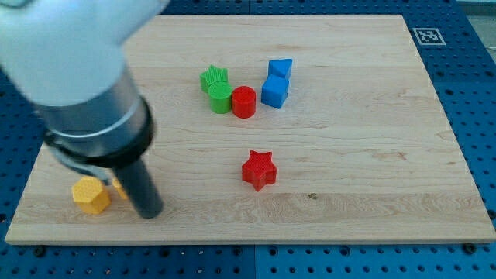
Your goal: Push the red star into the red circle
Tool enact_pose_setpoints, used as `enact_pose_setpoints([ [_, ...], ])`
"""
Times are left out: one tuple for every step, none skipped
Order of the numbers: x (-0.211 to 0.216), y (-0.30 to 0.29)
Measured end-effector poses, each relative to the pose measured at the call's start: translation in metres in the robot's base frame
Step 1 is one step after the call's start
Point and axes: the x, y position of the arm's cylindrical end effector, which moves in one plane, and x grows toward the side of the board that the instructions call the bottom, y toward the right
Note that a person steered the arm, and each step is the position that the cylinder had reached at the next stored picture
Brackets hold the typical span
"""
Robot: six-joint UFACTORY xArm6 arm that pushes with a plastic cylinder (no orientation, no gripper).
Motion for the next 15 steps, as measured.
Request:
enact_pose_setpoints([
  [0.003,0.019],
  [0.003,0.020],
  [0.003,0.021],
  [-0.016,0.031],
  [-0.038,0.062],
  [-0.044,0.093],
  [-0.035,0.107],
  [-0.031,0.127],
  [-0.030,0.163],
  [-0.030,0.185],
  [-0.030,0.202],
  [-0.040,0.211],
  [-0.044,0.206],
  [-0.044,0.205],
  [-0.046,0.198],
])
